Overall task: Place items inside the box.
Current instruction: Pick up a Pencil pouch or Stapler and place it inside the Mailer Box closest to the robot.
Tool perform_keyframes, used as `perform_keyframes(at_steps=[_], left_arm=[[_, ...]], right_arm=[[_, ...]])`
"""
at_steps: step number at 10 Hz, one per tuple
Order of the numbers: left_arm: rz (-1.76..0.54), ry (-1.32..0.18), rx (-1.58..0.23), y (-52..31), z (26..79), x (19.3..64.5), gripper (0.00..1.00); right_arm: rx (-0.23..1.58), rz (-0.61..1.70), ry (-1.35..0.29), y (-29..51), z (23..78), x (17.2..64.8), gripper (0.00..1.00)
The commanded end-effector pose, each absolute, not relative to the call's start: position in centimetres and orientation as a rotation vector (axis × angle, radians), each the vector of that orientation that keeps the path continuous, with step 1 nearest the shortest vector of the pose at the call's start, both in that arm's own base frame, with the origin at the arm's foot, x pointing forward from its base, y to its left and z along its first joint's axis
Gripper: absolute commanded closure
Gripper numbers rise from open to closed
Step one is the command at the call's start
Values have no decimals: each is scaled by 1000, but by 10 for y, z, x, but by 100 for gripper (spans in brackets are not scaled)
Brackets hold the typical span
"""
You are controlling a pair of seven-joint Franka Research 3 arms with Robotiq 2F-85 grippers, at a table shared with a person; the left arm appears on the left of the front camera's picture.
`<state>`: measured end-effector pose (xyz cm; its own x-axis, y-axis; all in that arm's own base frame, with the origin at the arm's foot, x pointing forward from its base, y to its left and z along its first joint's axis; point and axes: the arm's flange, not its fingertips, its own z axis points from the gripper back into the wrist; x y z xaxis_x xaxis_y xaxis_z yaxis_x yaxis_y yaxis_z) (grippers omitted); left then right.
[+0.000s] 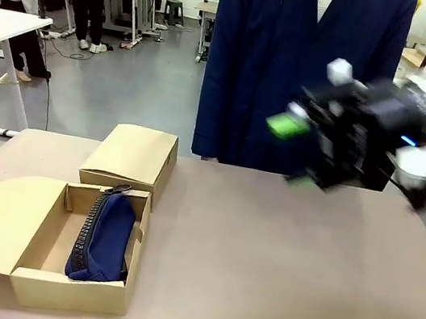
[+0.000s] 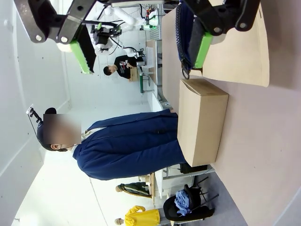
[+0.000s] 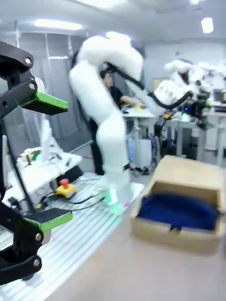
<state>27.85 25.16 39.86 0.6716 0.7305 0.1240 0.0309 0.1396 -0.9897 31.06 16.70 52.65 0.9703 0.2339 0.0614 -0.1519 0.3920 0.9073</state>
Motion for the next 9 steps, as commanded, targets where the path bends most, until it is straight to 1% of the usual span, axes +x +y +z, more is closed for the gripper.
perform_keyframes(at_steps=[1,3,4,5,6,7,9], left_arm=[[563,-716,-1361,248,399,277,0],[563,-716,-1361,248,399,277,0],[563,-716,-1361,248,399,277,0],[563,-716,-1361,248,399,277,0],[563,-716,-1361,248,399,277,0],[563,-716,-1361,248,399,277,0],[563,-716,-1361,248,399,277,0]], right_arm=[[1062,362,106,119,501,312,0],[960,299,147,74,454,296,0],[942,307,144,69,430,286,0],[871,362,135,79,410,281,0],[736,267,137,109,396,291,0],[920,305,173,64,444,308,0],[920,305,173,64,444,308,0]])
